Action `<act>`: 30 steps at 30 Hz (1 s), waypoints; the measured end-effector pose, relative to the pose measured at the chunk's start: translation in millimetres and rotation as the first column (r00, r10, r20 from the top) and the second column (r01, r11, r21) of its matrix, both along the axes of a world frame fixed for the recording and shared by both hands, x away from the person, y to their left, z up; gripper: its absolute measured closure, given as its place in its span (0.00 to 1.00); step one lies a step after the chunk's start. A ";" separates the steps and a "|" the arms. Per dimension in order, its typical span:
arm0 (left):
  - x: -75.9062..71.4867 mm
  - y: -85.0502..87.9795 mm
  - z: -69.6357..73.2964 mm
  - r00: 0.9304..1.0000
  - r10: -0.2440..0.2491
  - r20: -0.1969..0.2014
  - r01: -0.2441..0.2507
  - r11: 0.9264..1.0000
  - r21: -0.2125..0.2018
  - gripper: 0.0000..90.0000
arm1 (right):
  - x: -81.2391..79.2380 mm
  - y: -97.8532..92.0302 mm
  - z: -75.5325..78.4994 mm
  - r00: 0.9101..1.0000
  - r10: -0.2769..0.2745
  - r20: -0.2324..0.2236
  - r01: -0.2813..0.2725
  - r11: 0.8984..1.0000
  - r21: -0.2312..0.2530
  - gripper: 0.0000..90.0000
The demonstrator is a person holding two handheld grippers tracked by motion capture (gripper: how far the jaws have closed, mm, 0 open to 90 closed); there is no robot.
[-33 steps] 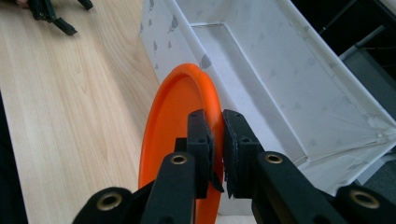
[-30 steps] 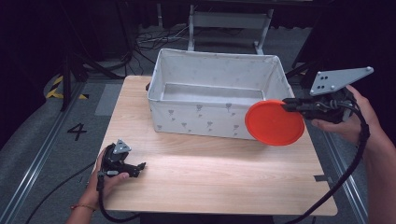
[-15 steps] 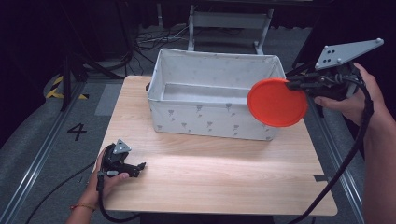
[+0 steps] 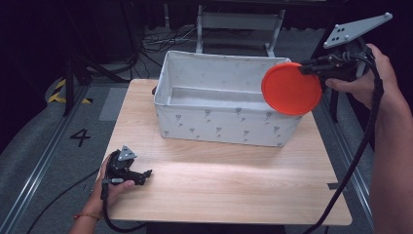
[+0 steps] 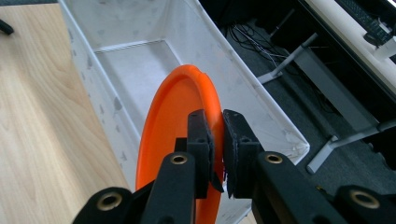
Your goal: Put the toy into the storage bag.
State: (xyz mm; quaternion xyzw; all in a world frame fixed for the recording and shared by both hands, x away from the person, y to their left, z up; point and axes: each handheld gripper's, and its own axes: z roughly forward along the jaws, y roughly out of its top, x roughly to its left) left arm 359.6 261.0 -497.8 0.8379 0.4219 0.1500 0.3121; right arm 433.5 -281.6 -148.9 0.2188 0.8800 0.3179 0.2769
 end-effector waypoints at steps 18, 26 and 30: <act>0.0 0.0 0.0 1.000 0.000 0.000 0.000 1.000 0.000 0.01 | 54.7 16.9 -12.7 0.999 -0.030 -0.015 0.030 0.999 -0.043 0.91; 0.0 0.0 0.0 1.000 0.000 0.000 0.000 1.000 0.000 0.01 | 73.6 16.7 -40.0 0.998 -0.032 -0.055 0.031 0.999 -0.028 0.91; 0.0 0.0 0.0 1.000 0.000 0.000 0.000 1.000 0.000 0.01 | 77.2 15.9 -50.1 0.997 -0.025 -0.071 0.024 1.000 -0.017 0.91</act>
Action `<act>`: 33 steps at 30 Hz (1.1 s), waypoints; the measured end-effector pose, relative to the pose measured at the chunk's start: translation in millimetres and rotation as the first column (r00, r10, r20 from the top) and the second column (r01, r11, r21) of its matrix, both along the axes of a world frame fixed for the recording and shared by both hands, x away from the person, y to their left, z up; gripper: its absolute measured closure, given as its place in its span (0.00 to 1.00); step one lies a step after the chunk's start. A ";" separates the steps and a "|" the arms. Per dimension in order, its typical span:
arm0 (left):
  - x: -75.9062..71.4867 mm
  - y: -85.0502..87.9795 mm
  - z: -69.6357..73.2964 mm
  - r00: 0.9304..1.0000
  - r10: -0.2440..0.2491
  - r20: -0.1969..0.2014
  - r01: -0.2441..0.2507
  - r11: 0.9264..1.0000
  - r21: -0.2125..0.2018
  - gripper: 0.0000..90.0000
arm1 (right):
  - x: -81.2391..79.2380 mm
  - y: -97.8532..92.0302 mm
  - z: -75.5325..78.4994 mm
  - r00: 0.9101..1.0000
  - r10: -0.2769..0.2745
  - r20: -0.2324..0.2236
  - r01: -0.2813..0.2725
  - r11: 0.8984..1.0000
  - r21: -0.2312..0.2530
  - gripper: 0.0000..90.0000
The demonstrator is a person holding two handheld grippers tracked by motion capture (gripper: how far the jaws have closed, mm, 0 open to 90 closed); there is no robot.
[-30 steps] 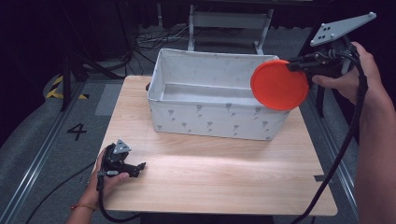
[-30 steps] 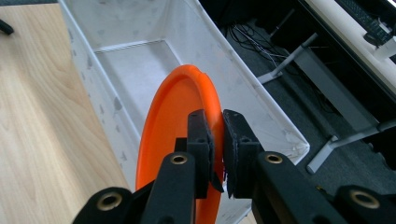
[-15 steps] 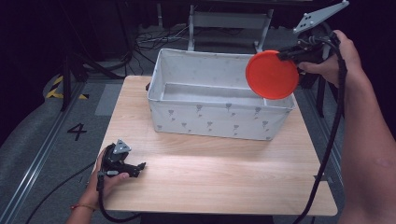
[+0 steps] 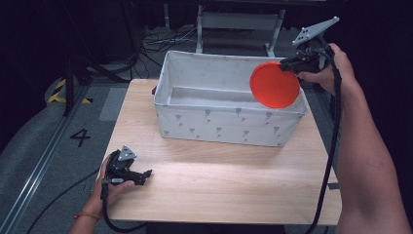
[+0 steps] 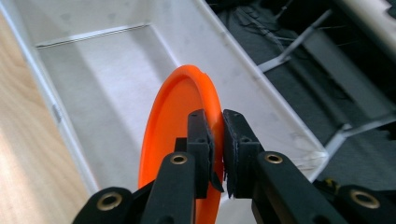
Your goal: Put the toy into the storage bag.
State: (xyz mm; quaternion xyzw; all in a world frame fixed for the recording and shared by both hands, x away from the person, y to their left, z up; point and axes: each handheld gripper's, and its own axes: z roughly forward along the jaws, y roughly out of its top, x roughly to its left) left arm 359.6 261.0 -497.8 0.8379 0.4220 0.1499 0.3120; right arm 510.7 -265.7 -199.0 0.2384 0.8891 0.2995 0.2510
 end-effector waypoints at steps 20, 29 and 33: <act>0.0 0.0 0.0 1.000 0.000 0.000 0.000 1.000 0.000 0.01 | 1.8 2.0 -48.0 0.992 0.051 -0.119 -0.064 0.992 -0.107 0.91; 0.1 -0.2 -0.1 1.000 0.001 -0.002 -0.001 1.000 -0.003 0.01 | -9.9 4.5 -63.7 0.976 0.117 -0.185 -0.151 0.972 -0.180 0.90; 0.3 -0.5 -0.1 1.000 0.001 -0.006 -0.001 1.000 -0.006 0.00 | -10.1 6.0 -69.1 0.967 0.126 -0.219 -0.171 0.964 -0.201 0.90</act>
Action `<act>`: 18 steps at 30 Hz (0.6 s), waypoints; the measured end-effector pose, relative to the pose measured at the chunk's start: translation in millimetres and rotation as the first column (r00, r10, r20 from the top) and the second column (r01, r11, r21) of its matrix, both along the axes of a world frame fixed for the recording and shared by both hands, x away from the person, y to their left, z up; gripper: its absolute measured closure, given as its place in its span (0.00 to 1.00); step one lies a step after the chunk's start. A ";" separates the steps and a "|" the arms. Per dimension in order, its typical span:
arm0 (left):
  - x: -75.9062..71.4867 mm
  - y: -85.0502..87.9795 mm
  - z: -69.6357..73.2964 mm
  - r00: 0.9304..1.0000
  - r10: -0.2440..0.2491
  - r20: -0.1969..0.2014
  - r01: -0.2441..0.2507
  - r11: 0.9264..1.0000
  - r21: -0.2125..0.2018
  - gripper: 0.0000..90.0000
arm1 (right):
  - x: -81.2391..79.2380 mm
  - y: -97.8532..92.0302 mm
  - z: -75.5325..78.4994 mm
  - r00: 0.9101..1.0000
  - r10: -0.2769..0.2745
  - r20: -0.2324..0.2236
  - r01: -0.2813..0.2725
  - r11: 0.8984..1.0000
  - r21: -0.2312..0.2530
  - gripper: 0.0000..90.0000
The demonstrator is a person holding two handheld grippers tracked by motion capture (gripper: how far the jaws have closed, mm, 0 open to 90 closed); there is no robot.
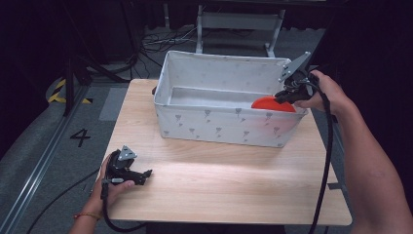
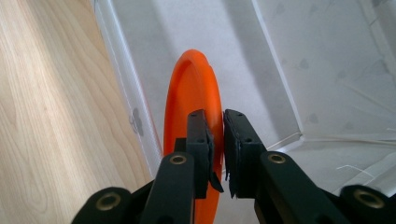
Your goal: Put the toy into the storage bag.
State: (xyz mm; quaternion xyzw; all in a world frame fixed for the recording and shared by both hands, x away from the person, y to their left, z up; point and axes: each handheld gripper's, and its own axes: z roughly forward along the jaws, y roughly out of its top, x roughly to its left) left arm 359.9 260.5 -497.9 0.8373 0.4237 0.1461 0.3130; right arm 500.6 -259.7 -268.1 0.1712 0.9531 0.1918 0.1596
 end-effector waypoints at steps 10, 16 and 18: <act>0.0 0.0 0.0 1.000 0.000 0.000 0.000 1.000 0.000 0.00 | 17.9 -6.9 -15.8 0.997 -0.011 -0.073 0.008 0.999 -0.042 0.90; 0.2 0.1 -0.1 1.000 -0.002 0.000 0.002 1.000 -0.001 0.00 | 27.2 -10.2 -27.5 0.993 -0.039 -0.107 0.027 0.993 -0.118 0.91; 0.2 0.2 0.0 1.000 -0.002 0.000 0.002 1.000 0.000 0.00 | 28.3 -13.0 -28.7 0.992 -0.049 -0.115 0.036 0.993 -0.111 0.91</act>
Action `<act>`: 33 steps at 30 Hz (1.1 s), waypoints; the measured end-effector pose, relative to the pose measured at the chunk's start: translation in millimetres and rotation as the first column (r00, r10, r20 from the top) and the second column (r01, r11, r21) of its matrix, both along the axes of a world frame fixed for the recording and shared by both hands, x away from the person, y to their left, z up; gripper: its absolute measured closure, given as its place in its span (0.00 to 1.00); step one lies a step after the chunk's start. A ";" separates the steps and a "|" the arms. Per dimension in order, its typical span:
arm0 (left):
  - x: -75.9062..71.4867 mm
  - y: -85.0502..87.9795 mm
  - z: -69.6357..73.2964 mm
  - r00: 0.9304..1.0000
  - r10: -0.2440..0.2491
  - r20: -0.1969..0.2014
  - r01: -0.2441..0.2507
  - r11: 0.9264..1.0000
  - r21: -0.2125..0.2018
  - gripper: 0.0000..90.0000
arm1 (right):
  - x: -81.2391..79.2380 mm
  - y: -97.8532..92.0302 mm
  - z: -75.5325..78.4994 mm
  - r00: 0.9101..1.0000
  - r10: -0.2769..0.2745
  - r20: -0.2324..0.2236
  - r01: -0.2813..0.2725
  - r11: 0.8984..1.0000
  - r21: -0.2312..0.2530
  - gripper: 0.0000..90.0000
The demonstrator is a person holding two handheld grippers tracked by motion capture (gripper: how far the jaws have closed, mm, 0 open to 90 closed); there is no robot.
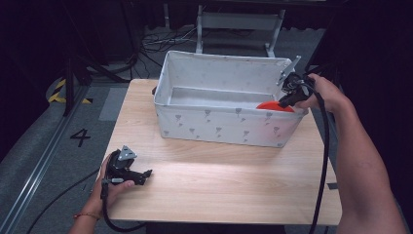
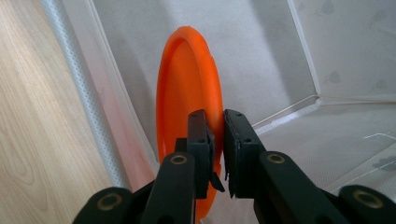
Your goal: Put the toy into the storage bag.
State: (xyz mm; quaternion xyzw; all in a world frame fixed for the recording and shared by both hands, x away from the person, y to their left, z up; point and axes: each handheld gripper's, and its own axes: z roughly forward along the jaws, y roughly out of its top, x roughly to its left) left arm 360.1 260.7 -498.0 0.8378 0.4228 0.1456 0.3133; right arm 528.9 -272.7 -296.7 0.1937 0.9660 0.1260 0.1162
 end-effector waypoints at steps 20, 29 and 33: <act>0.1 0.2 -0.2 1.000 -0.002 0.000 0.002 1.000 0.001 0.00 | -2.3 -20.1 -3.0 0.996 -0.088 0.026 0.086 0.993 0.079 0.74; 0.0 0.1 -0.2 1.000 -0.001 0.000 0.001 1.000 0.000 0.00 | -9.8 -34.8 11.2 0.967 -0.219 0.130 0.180 0.949 0.261 0.50; 0.1 0.2 -0.2 1.000 -0.002 0.000 0.002 1.000 0.001 0.00 | -16.6 -36.4 19.0 0.942 -0.281 0.185 0.216 0.926 0.309 0.40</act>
